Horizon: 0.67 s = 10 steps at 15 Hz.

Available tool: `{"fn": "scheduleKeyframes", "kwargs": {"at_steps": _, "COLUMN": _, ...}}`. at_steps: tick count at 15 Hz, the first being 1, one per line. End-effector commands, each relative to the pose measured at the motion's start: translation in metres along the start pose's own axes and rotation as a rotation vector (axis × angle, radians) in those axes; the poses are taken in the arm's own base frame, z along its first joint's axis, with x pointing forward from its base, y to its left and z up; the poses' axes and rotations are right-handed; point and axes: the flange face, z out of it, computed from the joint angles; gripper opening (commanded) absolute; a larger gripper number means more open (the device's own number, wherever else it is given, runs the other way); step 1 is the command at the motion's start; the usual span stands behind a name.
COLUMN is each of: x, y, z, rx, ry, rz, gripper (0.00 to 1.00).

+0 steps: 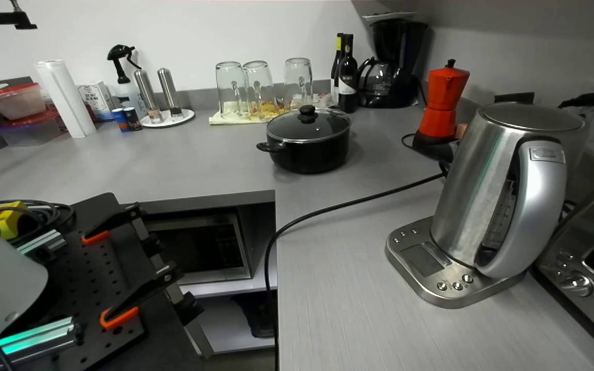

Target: Remove the lid from the pot

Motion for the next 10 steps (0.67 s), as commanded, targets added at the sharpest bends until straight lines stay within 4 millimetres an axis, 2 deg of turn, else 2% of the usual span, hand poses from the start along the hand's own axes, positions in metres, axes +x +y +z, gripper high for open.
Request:
{"fn": "scheduleKeyframes", "kwargs": {"at_steps": 1, "x": 0.044, "y": -0.021, "z": 0.009, "rx": -0.042, "ry": -0.007, "rz": -0.075, "gripper": 1.0}}
{"fn": "scheduleKeyframes", "kwargs": {"at_steps": 10, "x": 0.138, "y": -0.084, "z": 0.061, "rx": -0.125, "ry": -0.076, "rz": -0.255, "gripper": 1.0}}
